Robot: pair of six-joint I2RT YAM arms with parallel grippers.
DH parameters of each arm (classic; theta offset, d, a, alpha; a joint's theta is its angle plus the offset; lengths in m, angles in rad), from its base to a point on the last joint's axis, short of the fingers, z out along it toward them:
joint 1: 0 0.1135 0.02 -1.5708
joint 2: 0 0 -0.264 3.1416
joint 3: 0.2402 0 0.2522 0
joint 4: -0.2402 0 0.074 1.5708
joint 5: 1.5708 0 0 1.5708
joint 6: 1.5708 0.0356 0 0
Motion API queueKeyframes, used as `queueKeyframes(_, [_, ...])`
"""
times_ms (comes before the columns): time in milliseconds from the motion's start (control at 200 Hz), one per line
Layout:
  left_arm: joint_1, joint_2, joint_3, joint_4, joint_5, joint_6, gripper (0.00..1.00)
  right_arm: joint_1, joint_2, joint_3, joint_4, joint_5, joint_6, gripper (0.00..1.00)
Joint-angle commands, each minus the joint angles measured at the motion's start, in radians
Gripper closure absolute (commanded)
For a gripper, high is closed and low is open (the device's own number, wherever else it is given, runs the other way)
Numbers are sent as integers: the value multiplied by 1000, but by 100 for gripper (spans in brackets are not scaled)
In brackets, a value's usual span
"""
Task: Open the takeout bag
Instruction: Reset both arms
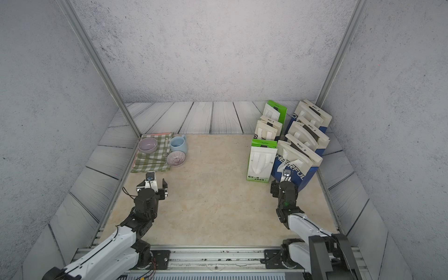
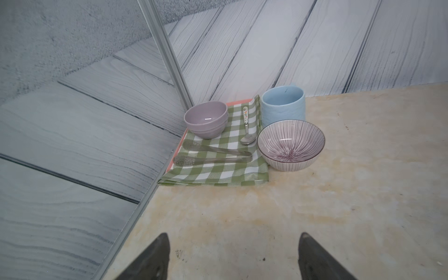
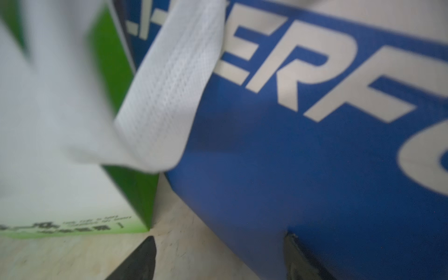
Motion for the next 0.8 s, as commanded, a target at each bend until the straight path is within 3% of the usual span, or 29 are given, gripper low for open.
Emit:
queueKeyframes(0, [106,130,-18,217,105,6,15,-19,55,27,160,-41,-4,18])
queueKeyframes(80, [168,219,41,213,224,-2,16,-20,116,30,247,-60,-28,18])
queueKeyframes(305, [229,468,98,426,325,17,16,-30,420,21,608,-96,-63,18])
queueKeyframes(380, [239,587,91,555,369,29,16,-31,394,85,441,-99,-55,17])
queueKeyframes(430, [254,642,116,561,414,33,15,-32,372,134,310,-99,-50,17])
queueKeyframes(475, [265,671,144,555,473,52,17,-34,390,156,300,-101,-50,17])
queueKeyframes(585, [290,657,191,446,516,39,18,-39,400,214,194,-120,-50,16])
queueKeyframes(640, [301,643,242,318,523,23,22,-44,399,219,184,-132,-47,16])
queueKeyframes(691, [334,666,258,322,559,-2,27,-46,400,217,188,-137,-47,15])
queueKeyframes(706, [343,667,262,322,579,-9,22,-46,401,218,189,-137,-48,15])
queueKeyframes(721, [353,666,264,317,593,-14,5,-46,401,218,186,-136,-48,15])
queueKeyframes(731, [356,665,264,313,599,-16,1,-46,399,217,184,-137,-49,15])
queueKeyframes(796, [357,658,267,296,597,-14,0,-50,398,217,186,-137,-49,14])
